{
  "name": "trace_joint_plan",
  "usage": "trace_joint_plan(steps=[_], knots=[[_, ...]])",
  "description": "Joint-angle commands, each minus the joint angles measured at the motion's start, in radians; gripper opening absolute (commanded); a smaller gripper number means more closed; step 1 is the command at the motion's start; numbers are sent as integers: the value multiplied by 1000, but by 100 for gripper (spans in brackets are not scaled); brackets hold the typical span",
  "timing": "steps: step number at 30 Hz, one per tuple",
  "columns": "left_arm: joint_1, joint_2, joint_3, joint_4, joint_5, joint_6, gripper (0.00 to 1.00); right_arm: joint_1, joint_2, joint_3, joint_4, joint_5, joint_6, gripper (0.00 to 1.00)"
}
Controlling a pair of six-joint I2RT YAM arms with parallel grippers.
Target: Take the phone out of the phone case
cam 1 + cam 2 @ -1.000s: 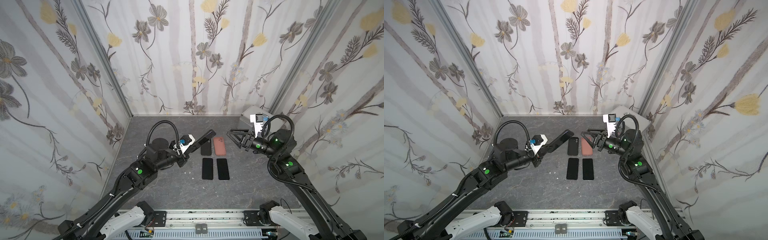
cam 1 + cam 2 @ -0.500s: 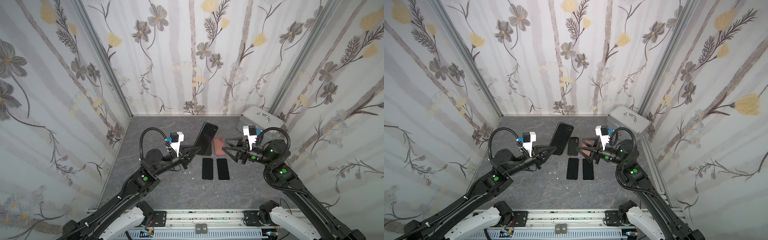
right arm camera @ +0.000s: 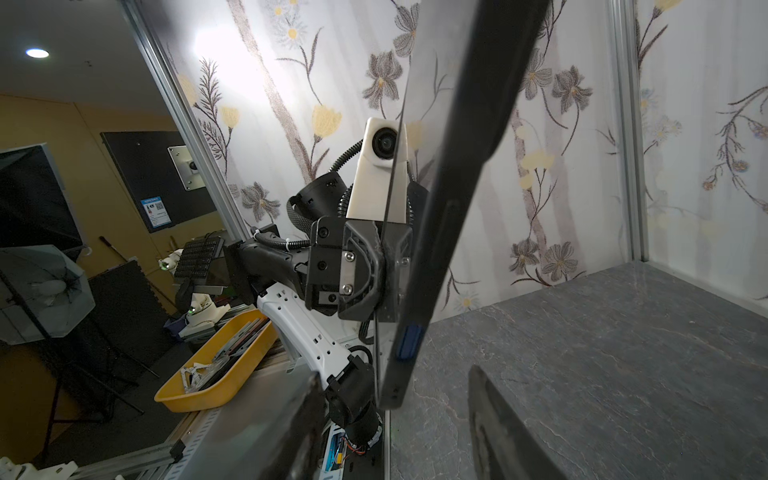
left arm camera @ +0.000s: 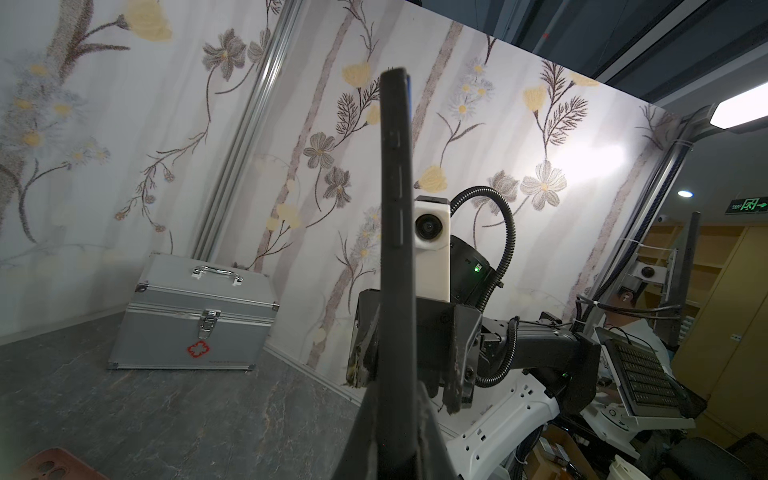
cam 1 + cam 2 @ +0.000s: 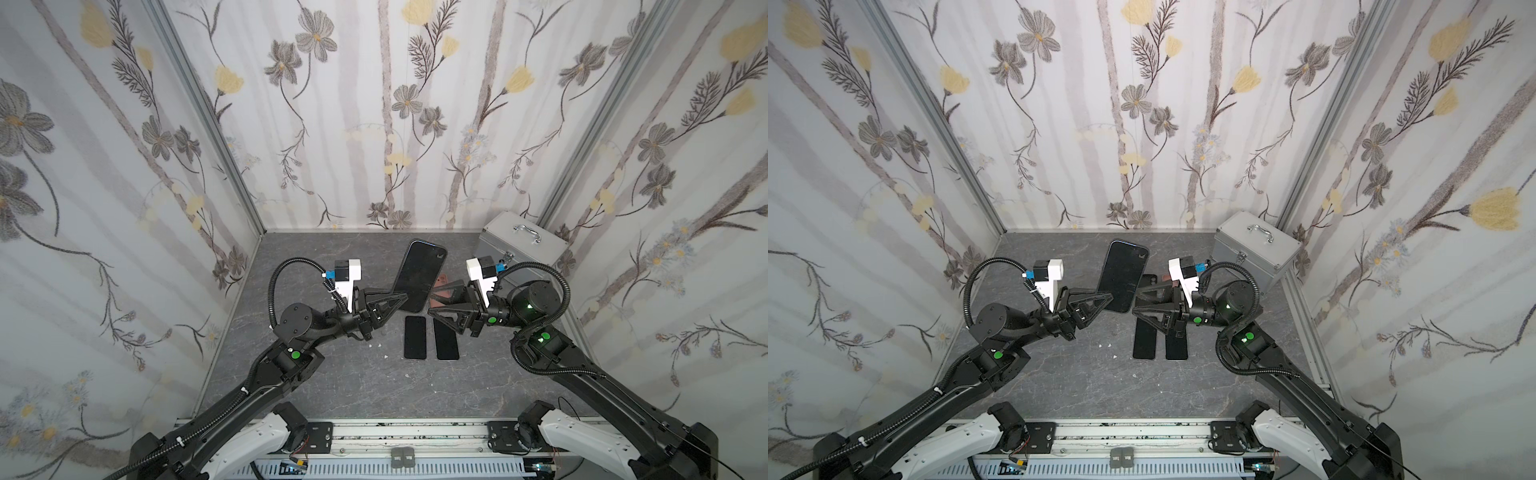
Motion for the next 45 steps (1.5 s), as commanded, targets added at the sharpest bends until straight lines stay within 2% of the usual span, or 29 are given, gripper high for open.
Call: trace_joint_plan(steps=[1,8,26,33,38,39,40,41,43,45], knots=[[1,2,3,104,20,-20,0,12,20,20,55,16,10,50],[1,8,5,110,22,-20,0,40,56,59,-4,2,-30,36],[1,17,4,113,46,-21,0,71,92,100,-82,-13,-73,8],[1,19,3,112,47,-17,0,71,79,101,-94,2,-77,0],[0,25,9,111,50,4,0,71,60,104,-107,29,-83,0],[0,23,8,108,43,19,13,71,51,104,-120,44,-95,0],[1,19,9,102,29,41,30,71,39,104,-144,72,-112,0],[2,13,10,83,8,70,44,71,25,105,-177,104,-137,0],[4,5,33,3,-53,165,55,69,-1,103,-243,176,-188,0],[2,7,82,-110,-119,282,56,67,-22,108,-311,228,-235,0]])
